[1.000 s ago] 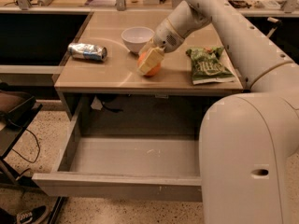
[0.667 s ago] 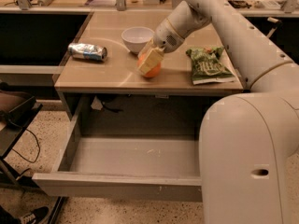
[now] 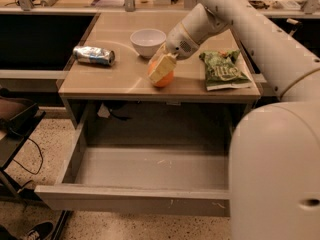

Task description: Place orange into top drawer

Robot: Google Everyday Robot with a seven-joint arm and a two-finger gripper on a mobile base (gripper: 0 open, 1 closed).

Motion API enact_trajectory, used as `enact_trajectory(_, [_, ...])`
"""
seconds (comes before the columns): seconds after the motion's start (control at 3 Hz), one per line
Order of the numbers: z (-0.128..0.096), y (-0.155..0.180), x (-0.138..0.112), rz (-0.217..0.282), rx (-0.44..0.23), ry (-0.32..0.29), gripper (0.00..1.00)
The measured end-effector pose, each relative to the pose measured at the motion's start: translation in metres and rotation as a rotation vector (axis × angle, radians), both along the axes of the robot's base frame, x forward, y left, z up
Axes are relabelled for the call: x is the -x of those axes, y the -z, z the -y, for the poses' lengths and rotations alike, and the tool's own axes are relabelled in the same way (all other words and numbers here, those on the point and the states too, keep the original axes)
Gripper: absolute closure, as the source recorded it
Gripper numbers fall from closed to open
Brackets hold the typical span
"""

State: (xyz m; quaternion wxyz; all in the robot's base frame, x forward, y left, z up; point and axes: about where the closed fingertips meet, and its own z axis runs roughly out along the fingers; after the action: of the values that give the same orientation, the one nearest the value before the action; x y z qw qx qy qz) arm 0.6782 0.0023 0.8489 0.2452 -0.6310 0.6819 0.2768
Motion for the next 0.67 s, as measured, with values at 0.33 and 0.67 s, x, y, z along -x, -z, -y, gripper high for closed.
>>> enact_trajectory(0.33, [0.026,-0.048,0.033,0.079,-0.034,0.156,1.00])
enact_trajectory(0.67, [0.039,-0.107,0.082,0.147,-0.068,0.361,1.00])
